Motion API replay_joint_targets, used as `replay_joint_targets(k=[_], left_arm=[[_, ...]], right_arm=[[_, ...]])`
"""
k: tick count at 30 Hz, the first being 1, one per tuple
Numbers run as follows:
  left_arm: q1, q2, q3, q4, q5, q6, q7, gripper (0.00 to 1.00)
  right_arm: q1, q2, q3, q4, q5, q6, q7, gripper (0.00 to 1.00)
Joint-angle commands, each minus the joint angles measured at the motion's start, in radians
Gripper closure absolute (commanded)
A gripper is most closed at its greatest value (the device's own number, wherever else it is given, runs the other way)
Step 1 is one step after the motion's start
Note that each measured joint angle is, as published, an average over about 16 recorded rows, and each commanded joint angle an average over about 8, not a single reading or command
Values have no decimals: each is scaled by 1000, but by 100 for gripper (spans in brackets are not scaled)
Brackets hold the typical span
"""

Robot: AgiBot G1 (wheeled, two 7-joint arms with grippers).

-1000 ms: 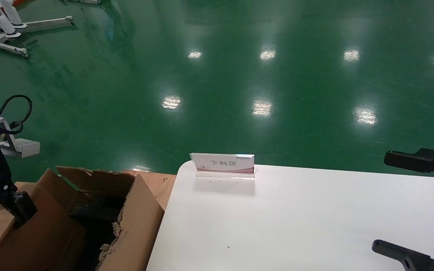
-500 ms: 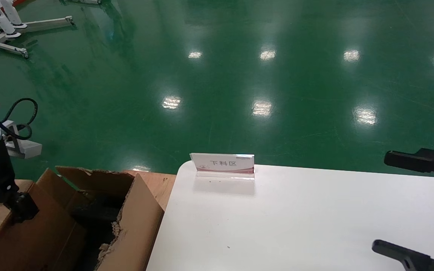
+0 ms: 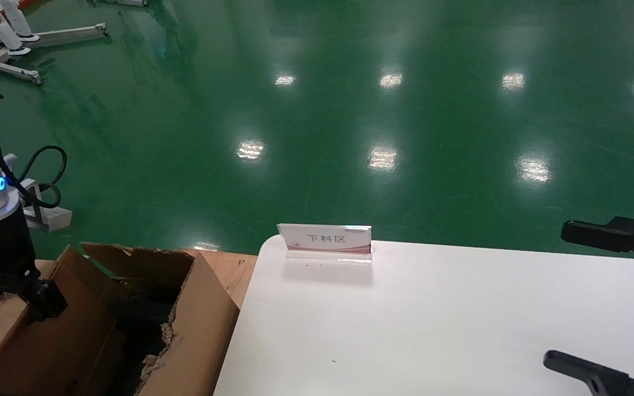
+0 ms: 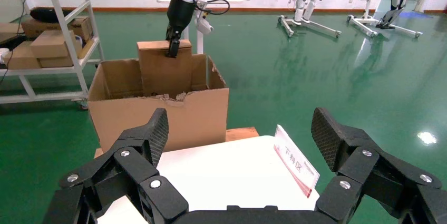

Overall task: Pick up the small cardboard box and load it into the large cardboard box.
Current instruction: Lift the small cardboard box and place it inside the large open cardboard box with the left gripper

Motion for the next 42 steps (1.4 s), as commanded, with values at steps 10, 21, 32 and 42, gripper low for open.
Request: replay_joint_targets(k=[10, 21, 32, 42], left_arm=[[60, 4, -5, 22, -4, -19, 1, 100], [130, 11, -7, 41, -4, -42, 4, 100], [191, 20, -6, 64, -5, -57, -12, 4], [208, 23, -7, 72, -5, -60, -18, 0]], right_arm=[[0, 0, 0, 0, 0, 0, 0, 0], [0, 0, 0, 0, 0, 0, 0, 0], [0, 0, 0, 0, 0, 0, 0, 0], [0, 0, 0, 0, 0, 0, 0, 0]])
